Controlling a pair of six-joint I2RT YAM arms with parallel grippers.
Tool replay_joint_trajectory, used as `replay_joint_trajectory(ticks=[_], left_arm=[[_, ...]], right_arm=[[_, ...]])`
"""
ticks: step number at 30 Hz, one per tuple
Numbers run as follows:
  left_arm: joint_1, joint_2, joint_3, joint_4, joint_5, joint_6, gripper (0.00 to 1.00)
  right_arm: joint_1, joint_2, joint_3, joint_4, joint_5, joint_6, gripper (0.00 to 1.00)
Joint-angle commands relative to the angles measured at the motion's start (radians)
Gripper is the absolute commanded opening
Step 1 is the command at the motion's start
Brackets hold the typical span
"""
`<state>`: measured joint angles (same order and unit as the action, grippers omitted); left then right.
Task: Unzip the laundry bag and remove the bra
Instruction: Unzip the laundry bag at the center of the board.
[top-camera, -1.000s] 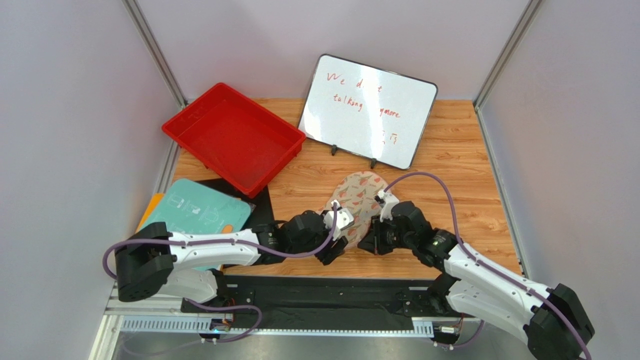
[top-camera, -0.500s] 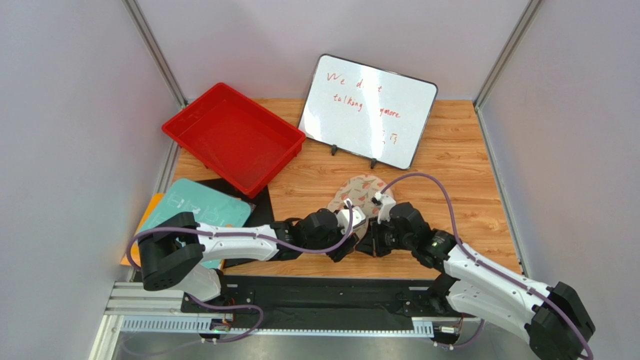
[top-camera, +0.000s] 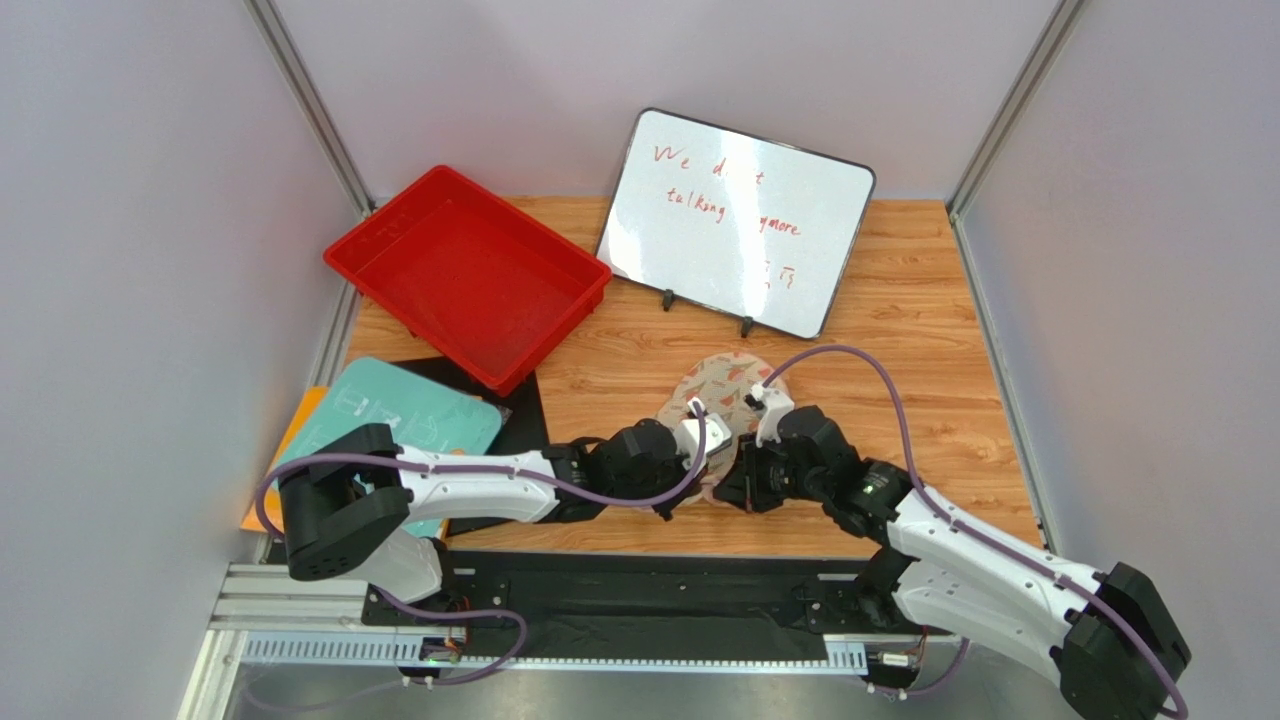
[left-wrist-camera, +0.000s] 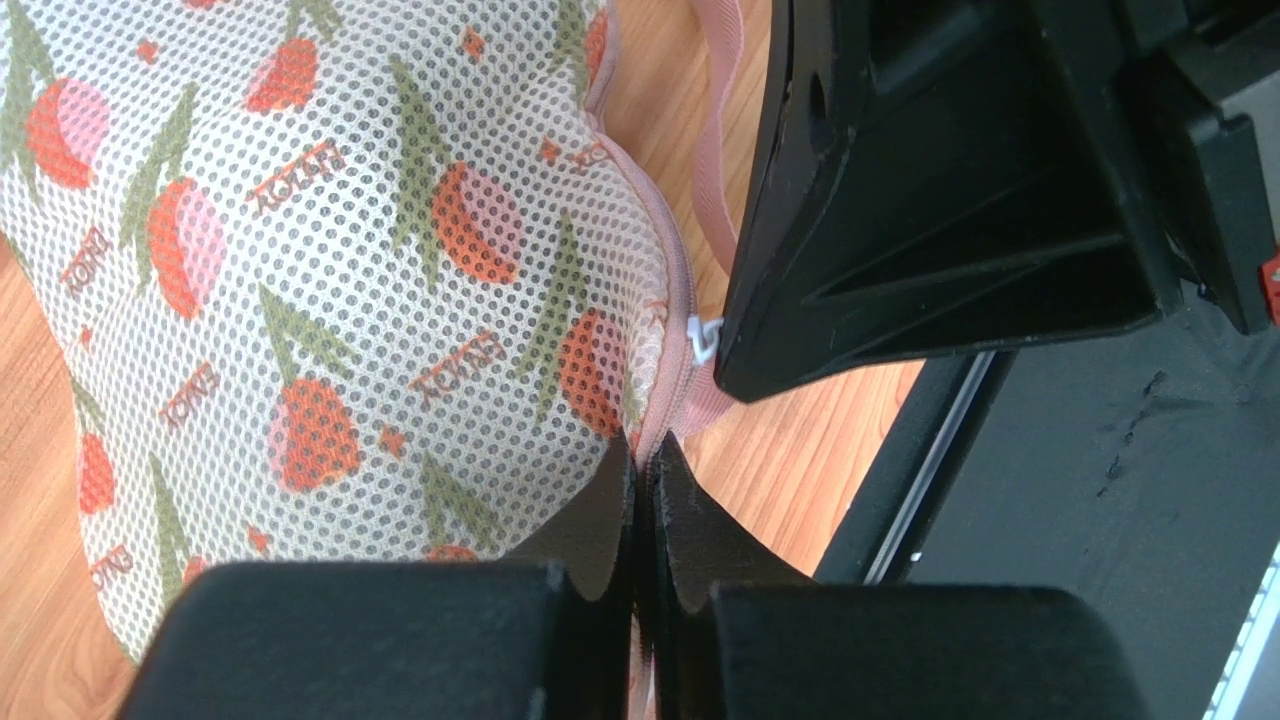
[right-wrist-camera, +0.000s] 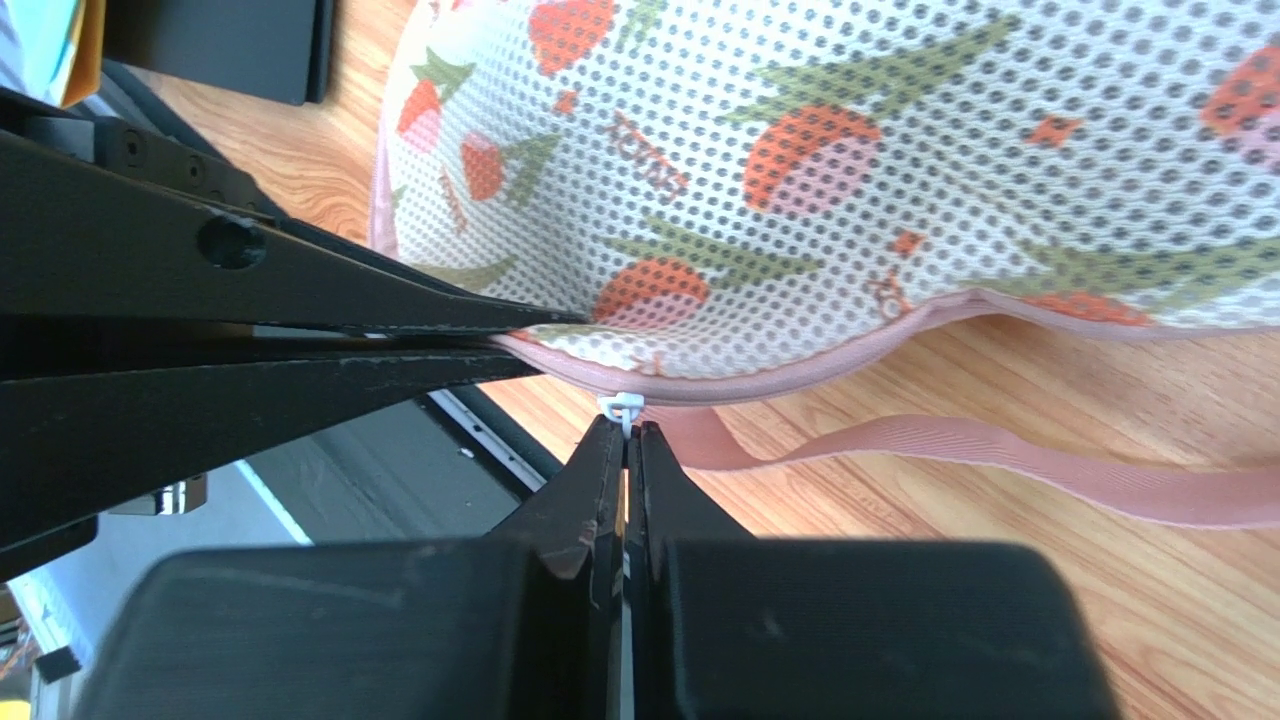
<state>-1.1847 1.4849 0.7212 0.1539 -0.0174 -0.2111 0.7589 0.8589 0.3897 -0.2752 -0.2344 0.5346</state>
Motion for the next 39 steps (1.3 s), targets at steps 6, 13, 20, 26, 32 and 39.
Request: replay_joint_trajectory(ticks=[6,13,20,26,32,39], left_arm=[[-0.003,-0.093,-0.077,-0.050,-0.045,-0.001,0.00],[-0.003,-0.173,-0.132,-0.103,-0.119,-0.002,0.00],[-0.003,-0.219,-0.135,-0.142,-0.165,-0.004,0.15],[-0.003,-0.242,-0.089,-0.149,-0.119,0.024,0.75],[-0.003,-0.218,-0.030,-0.106,-0.044,0.050,0.77],[-0.001,-0.066,0.032,-0.044,-0.006,0.039,0.77]], right_arm=[[-0.032,0.028,0.012,-0.021,0.086,0.010,0.00],[-0.050,0.069,0.031,-0.019,0.089,-0.007,0.00],[-0.049,0.086,0.041,0.010,0.047,-0.016,0.00],[-0.049,0.083,0.029,0.057,-0.020,-0.010,0.00],[-0.046,0.089,0.002,0.123,-0.080,0.016,0.00],[-0.032,0.072,0.005,0.116,-0.079,0.019,0.00]])
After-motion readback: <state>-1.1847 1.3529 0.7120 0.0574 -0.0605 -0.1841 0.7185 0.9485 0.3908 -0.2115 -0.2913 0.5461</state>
